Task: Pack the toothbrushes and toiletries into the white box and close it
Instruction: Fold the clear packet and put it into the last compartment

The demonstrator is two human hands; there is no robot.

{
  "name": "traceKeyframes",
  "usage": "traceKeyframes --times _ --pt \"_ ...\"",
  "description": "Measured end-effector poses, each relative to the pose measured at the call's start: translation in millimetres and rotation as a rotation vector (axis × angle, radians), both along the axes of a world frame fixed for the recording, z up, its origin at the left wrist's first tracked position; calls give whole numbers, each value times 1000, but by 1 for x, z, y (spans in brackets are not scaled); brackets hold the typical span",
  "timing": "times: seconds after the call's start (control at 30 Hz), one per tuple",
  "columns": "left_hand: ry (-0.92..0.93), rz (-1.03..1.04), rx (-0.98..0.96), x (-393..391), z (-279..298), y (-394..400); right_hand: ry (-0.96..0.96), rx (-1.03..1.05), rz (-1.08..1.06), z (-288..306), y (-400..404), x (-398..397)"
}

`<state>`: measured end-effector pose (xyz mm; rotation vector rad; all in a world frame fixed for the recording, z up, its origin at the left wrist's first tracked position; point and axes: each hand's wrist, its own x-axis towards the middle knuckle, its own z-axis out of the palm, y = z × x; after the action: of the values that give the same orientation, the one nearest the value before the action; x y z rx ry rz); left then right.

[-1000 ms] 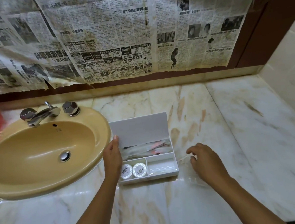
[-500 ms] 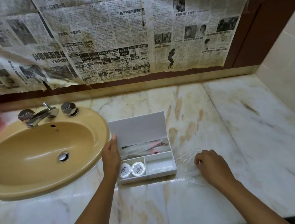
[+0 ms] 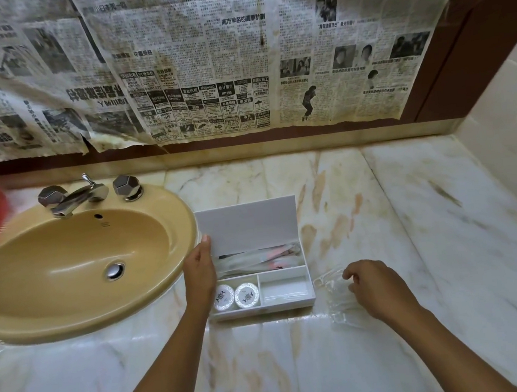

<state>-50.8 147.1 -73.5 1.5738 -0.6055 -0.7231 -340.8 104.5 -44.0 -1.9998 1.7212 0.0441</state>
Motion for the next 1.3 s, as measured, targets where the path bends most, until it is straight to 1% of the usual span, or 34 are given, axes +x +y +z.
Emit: traceKeyframes --times 0.07,0.2,0.37,0.5,0.57,0.67,0.77,0.83,0.9,1.0,1.1,1.3 --pt "-3 -5 -1 0 0 0 44 -10 18 1 -2 1" --pt "-11 -5 -14 2 -1 0 112 51 23 -8 2 5" --pt "-28 -5 -9 2 -2 0 61 -20 -14 -9 2 5" --pt "-36 -8 -15 3 -3 1 67 -68 40 4 -3 8" --pt "-30 -17 -17 3 -4 1 34 -154 81 15 -2 14" --pt "-40 -36 -1 6 -8 0 -163 -271 91 35 5 34" --pt "-36 -28 -8 4 -4 0 -294 -257 198 45 14 60" --pt "-34 -14 -13 1 1 0 -308 -259 306 42 19 78" --pt "-36 -11 -18 -2 4 0 -265 -276 409 32 21 93" --pt "-40 -3 -20 -1 3 0 -109 -197 490 16 21 108" --pt "-47 -1 -16 0 1 0 -8 -128 500 7 21 115" --pt "-20 2 18 0 0 0 52 -47 495 2 19 114"
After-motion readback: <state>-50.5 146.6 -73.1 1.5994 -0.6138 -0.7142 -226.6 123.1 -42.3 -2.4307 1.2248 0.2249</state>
